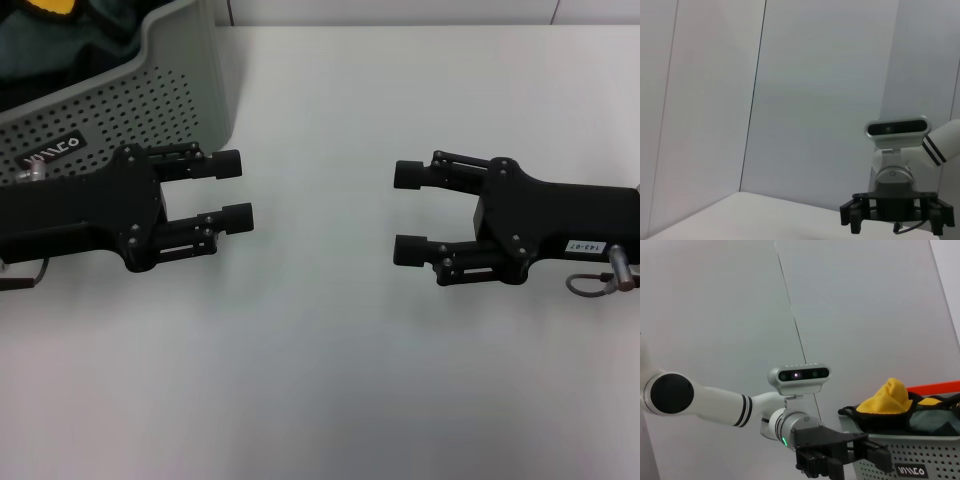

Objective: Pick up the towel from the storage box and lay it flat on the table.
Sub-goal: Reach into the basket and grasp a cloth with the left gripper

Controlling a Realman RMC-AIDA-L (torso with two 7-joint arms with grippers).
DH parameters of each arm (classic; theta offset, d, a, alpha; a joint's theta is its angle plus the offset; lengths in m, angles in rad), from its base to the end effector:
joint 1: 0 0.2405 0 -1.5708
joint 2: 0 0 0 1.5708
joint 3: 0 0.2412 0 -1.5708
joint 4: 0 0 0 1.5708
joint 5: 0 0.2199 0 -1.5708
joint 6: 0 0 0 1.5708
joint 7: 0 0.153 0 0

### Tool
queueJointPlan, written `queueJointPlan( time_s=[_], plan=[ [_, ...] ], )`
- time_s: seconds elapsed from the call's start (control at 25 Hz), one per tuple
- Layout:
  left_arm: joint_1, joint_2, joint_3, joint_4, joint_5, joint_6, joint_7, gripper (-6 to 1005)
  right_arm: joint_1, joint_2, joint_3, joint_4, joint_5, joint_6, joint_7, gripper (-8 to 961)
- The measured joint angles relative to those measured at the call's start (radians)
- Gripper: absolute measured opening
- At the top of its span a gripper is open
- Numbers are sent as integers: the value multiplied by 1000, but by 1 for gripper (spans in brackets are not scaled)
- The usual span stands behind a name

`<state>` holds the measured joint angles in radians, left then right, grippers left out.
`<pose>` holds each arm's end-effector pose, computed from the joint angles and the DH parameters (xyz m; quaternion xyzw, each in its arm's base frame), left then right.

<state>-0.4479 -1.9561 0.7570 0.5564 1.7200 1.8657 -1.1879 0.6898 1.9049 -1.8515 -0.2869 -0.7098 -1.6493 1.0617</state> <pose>-0.2525 0.2946 0.0474 -0.9213 -0.1117 -0.3620 0.0880 0.1749 0.3201 -0.0279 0.9121 -0.0869 -0.4003 0.0176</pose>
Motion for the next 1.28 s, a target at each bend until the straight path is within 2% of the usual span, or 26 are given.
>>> queueJointPlan(
  time_s=[0.48,0.6,0.72,0.88,1.04,1.2,1.28],
  plan=[
    [-5,1,-4,4,-1,0,-13,595,7,7,8,0,-22,46,-2,874],
    [-14,1,-5,32,-18,5,-96,593,5,4,8,0,-23,75,-1,874],
    [-19,-6,-6,129,-55,16,-227,591,0,-2,9,1,-24,102,0,874],
    [-2,-37,-7,398,-68,-4,-369,589,-5,-3,11,2,-24,152,-4,874],
    [3,-34,-24,720,-7,-86,-553,586,-17,1,10,10,-24,173,-9,874],
    [-1,-45,-66,1047,198,-131,-738,583,-37,6,27,13,-18,180,-21,874],
    [-10,-66,-64,1220,370,-158,-834,582,-47,9,51,14,-18,183,-27,874]
  ],
)
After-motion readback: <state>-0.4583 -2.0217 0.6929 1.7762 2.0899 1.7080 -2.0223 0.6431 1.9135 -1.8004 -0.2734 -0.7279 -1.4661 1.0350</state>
